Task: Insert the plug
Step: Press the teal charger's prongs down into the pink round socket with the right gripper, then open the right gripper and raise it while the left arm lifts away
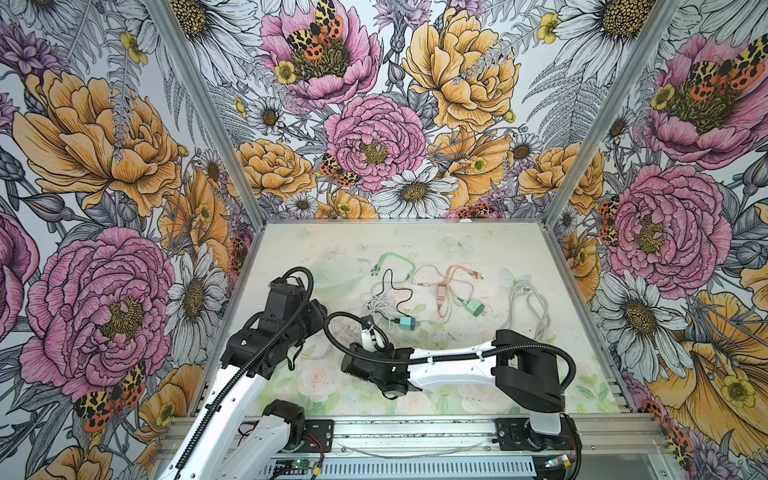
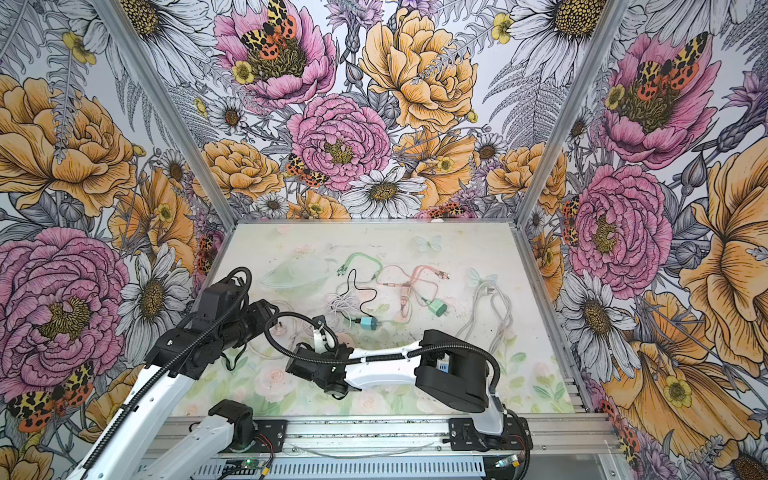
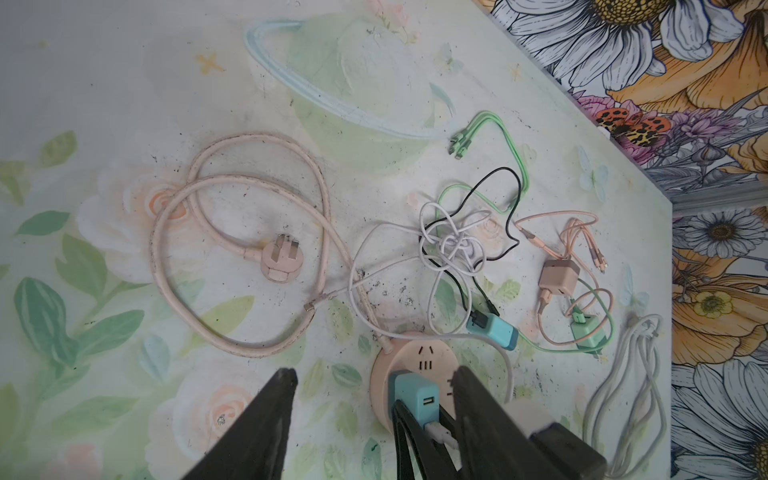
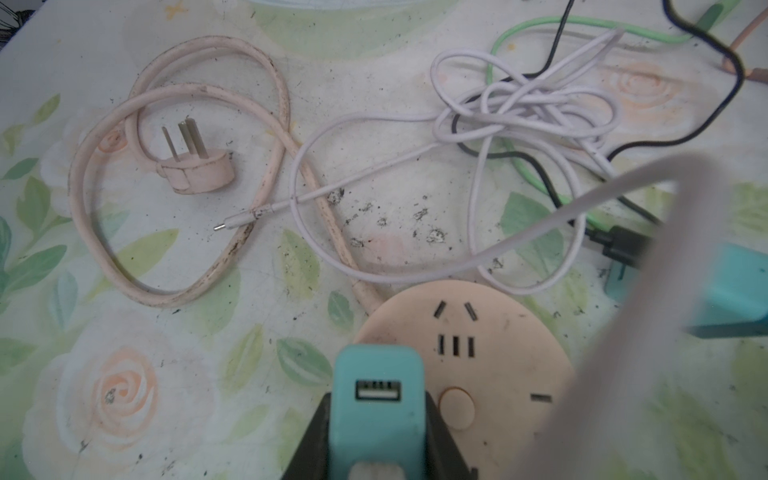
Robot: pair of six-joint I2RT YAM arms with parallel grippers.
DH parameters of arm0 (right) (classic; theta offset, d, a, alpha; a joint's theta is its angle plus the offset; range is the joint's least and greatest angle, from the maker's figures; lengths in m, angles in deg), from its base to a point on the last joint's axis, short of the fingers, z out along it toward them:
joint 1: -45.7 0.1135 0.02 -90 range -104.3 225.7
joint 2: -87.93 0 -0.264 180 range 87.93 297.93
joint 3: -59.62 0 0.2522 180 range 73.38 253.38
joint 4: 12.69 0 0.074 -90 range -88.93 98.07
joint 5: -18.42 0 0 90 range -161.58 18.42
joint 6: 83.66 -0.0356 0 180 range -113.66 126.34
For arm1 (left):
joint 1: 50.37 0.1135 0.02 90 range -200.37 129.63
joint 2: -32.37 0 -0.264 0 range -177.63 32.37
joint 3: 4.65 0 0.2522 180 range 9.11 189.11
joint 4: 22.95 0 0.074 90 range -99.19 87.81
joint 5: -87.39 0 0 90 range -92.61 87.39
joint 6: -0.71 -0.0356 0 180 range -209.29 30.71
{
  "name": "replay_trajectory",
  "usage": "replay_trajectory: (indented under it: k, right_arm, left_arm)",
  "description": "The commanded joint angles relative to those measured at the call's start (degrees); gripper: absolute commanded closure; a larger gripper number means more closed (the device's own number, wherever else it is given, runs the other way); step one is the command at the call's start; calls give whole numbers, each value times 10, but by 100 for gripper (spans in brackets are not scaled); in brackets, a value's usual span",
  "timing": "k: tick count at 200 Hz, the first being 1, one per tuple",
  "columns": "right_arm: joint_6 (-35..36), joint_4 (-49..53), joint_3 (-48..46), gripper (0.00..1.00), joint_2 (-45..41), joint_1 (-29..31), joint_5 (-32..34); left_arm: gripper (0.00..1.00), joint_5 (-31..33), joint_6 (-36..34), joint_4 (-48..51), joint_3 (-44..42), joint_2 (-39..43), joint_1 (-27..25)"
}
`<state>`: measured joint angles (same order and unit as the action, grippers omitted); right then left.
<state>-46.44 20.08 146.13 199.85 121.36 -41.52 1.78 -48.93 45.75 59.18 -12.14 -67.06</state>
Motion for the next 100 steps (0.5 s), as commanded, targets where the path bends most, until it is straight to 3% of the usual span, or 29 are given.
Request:
replay_trajectory:
  k: [1,13,58,68,100]
  right_arm:
    - [-2,8,-33,80,4,-3,-82]
    - [3,7,-38,69,-9,-3,-82]
    - [48,7,-50,48,-52,-4,-131]
    - [56,7,-58,33,-65,-5,-145]
    - [69,7,-101,31,-140,-6,-131]
  left_arm:
    - [37,-11,-12,-22,-11,0,5]
    - [37,-11,-12,-22,-12,2,4]
    - [35,-14,-16,-22,-4,4,5]
    - [35,-15,-19,-21,-3,2,4]
    - [35,-5,-28,-21,5,-2,4]
